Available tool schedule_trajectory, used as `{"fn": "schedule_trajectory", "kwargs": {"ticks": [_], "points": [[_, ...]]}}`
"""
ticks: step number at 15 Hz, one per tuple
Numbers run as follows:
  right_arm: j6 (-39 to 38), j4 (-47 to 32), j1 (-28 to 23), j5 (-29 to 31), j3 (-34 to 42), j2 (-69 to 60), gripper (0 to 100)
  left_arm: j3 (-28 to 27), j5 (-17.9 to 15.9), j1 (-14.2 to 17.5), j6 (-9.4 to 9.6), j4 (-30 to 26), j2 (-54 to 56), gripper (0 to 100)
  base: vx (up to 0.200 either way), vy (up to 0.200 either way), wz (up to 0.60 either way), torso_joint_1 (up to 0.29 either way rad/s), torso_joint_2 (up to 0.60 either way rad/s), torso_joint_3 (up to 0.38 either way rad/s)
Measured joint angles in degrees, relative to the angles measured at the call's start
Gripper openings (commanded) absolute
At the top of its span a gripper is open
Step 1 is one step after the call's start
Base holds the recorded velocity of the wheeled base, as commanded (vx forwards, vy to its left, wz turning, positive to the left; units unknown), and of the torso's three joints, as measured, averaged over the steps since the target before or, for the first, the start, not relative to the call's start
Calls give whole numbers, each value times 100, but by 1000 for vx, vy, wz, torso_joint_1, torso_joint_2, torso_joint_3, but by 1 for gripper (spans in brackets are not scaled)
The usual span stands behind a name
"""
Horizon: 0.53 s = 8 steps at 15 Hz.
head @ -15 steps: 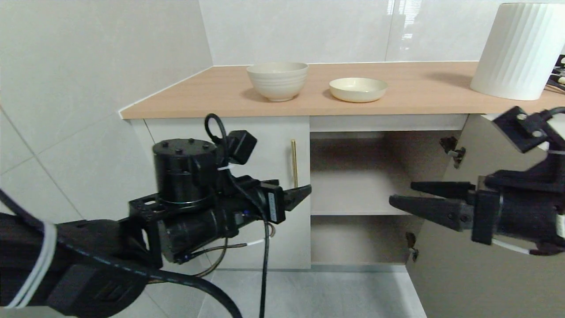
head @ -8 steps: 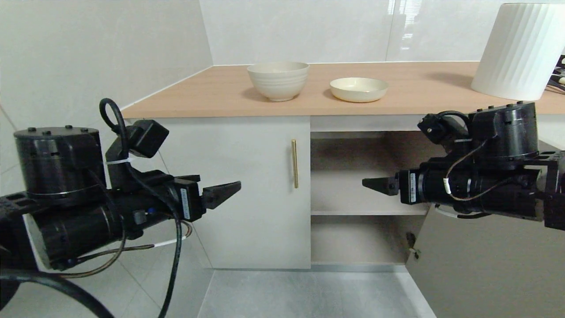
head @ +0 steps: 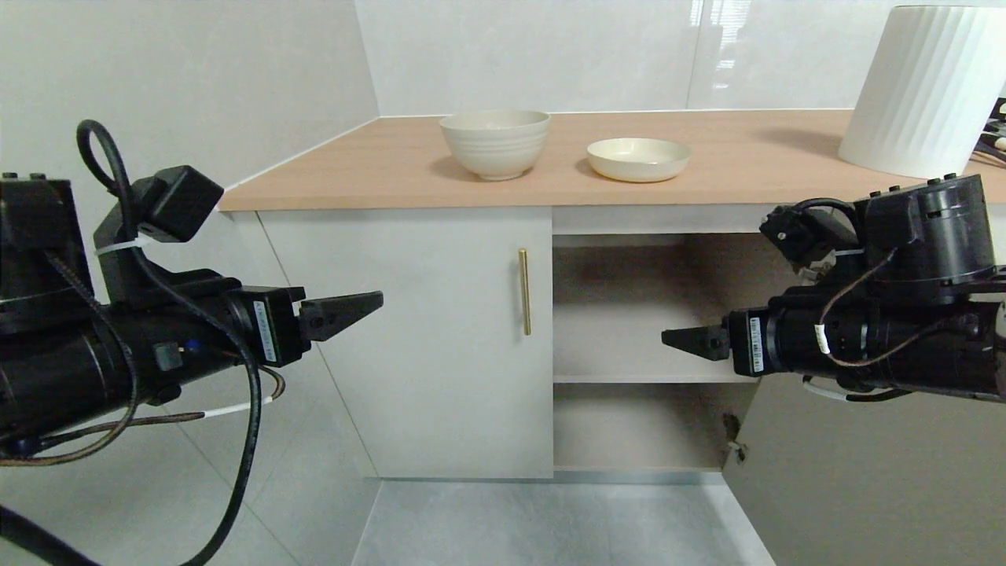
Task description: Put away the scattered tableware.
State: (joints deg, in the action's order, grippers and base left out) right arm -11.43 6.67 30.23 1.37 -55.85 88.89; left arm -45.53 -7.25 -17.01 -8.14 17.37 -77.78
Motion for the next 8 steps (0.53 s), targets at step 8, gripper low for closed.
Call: {"fn": "schedule_trajectory", "kwargs": {"ticks": [8], "points": [[-137,-330,-2,-17,-197,-102,100,-33,-18,146,13,-2,10,100,200,0,0,3,1,2]]}}
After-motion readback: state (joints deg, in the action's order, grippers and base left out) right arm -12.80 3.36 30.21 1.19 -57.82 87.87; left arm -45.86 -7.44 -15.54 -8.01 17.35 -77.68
